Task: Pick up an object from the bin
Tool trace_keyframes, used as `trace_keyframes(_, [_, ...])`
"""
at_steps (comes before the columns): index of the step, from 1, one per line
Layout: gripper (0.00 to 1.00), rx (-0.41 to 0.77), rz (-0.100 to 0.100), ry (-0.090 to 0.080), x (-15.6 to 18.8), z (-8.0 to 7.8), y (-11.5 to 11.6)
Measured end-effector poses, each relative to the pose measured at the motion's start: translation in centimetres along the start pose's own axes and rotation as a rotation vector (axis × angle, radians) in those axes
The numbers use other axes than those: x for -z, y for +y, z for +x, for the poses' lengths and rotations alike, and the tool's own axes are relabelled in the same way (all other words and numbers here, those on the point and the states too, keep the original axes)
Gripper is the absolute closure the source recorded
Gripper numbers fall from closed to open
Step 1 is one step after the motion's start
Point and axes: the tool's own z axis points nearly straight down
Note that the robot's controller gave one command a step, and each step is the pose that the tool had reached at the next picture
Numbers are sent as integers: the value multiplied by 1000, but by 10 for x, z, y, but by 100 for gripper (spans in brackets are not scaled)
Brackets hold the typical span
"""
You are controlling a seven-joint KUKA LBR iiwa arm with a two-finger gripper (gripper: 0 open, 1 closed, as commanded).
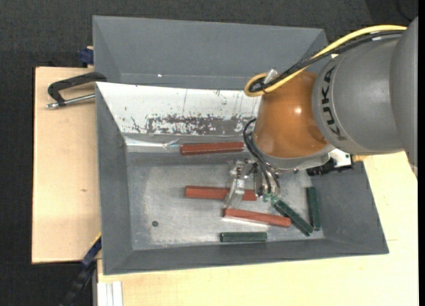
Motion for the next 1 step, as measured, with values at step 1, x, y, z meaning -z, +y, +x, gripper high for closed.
trace_keyframes(1, [100, 1, 0, -2, 19, 0, 0])
